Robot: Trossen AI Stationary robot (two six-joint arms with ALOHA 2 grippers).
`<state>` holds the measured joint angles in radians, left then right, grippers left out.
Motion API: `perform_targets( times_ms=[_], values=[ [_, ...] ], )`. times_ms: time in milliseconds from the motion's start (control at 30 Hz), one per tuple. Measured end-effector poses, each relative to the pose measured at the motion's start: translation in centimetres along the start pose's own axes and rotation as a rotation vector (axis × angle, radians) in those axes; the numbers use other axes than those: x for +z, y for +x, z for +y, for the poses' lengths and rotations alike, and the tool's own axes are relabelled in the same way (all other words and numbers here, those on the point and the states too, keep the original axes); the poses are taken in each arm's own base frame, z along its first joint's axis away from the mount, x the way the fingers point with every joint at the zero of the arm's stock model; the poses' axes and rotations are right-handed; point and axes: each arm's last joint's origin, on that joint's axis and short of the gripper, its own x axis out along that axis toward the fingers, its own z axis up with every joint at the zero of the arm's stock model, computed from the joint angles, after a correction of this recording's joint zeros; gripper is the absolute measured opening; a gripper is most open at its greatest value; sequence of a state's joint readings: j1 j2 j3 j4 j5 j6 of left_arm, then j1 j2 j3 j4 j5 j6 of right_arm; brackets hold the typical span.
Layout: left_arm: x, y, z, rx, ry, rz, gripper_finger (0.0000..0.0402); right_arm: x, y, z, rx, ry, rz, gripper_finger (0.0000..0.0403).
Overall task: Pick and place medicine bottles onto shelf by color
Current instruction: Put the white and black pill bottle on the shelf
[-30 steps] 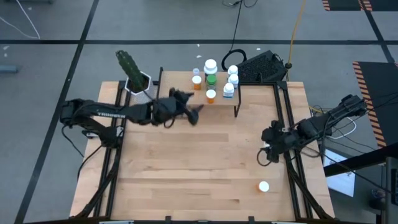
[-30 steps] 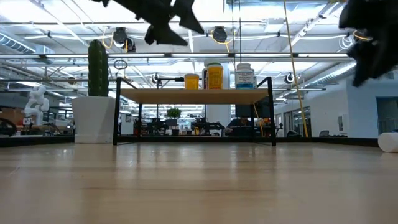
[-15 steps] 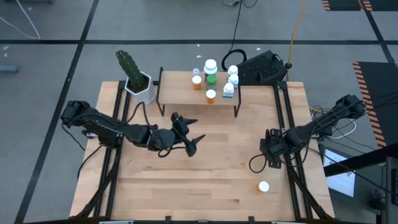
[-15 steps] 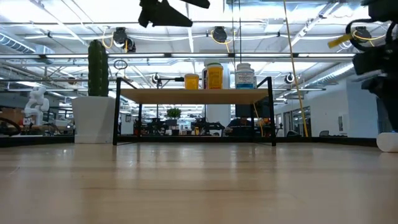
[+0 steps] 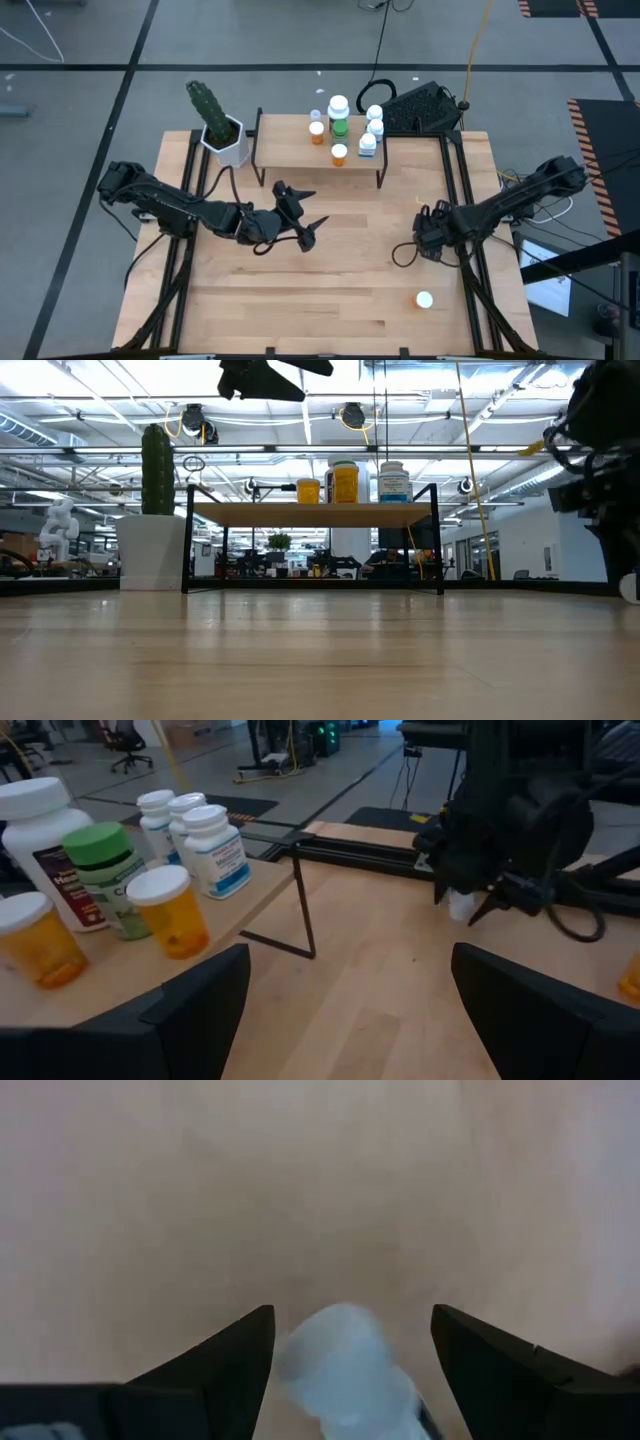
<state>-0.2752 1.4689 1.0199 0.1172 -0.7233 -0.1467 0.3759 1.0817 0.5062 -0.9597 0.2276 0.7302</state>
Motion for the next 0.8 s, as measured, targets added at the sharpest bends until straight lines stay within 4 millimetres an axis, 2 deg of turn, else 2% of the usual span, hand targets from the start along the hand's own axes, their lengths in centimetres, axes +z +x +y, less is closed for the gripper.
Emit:
perform_targets(
  times_ms=[167,533,633,800],
  values=[
    [-0.15,0.00,0.06,0.013,0.016,0.012,0.0349,-0.15,0.96,-0.10,-0.003,0.019,0.068,0.0263],
    [-0.21,0.00,0.07,0.014,0.021,0.017,0.0349,-0.45,0.93,-0.04,0.056,0.093,0.146,0.0258],
    [-0.21,0.00,0.07,0.014,0.021,0.017,0.0349,-0.43,0.95,-0.09,0.056,0.103,0.151,0.0235],
    [-0.28,0.02,0.11,0.016,0.017,0.023,0.0349,-0.11,0.96,0.22,0.101,0.124,0.131,0.0160]
  ],
)
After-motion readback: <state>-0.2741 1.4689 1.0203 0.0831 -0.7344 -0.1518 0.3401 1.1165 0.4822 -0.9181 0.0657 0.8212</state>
